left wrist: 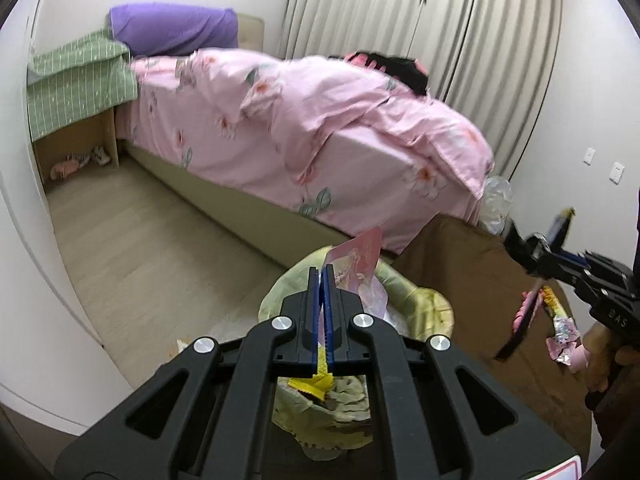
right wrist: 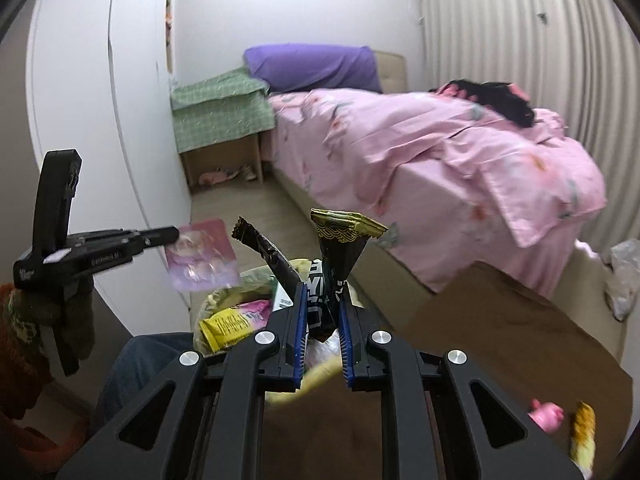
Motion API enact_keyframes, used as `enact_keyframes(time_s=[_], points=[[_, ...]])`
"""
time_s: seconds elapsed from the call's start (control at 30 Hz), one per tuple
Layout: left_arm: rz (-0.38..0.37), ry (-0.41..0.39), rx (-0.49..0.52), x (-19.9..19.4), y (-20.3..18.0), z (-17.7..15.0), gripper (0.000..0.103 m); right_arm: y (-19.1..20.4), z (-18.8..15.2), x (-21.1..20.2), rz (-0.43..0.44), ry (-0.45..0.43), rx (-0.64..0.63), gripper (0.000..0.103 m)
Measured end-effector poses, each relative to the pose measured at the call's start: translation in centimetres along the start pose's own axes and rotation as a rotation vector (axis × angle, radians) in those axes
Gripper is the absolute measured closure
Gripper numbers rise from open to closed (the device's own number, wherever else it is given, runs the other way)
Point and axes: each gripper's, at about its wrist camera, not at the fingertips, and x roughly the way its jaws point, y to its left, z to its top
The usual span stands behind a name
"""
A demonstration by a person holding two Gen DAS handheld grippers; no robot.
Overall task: Collect trash
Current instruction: 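Carry both wrappers over the bin and open both tools to drop them, then move both tools back toward the remaining items on the table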
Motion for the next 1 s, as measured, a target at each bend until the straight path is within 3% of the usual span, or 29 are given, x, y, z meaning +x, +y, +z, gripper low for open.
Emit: enact_keyframes(time_s=[0.23,0.5,0.87,1.0], points=[[-0.030,0.090,-0.032,4.6,1.4,-1.8,0.101,0.4,-0.2,7.3,0.042,0.114,0.004,0.088],[-0.062,0.170,-0.057,8.1,2.1,-3.3,0.101,-0.1,-1.9,11.7,0.068,0.196,0.040,0.088],[-0.095,0.195,-0.082,9.1,2.5,-3.6,0.101,-0.2,-3.1,14.8,0.104,0.256,0.043,0.087],[-0.102,0.168,-0.111,7.9,3.3,-3.2,0.089,0.4,-3.1,15.1,0.116,0.265,0.030,0.082]])
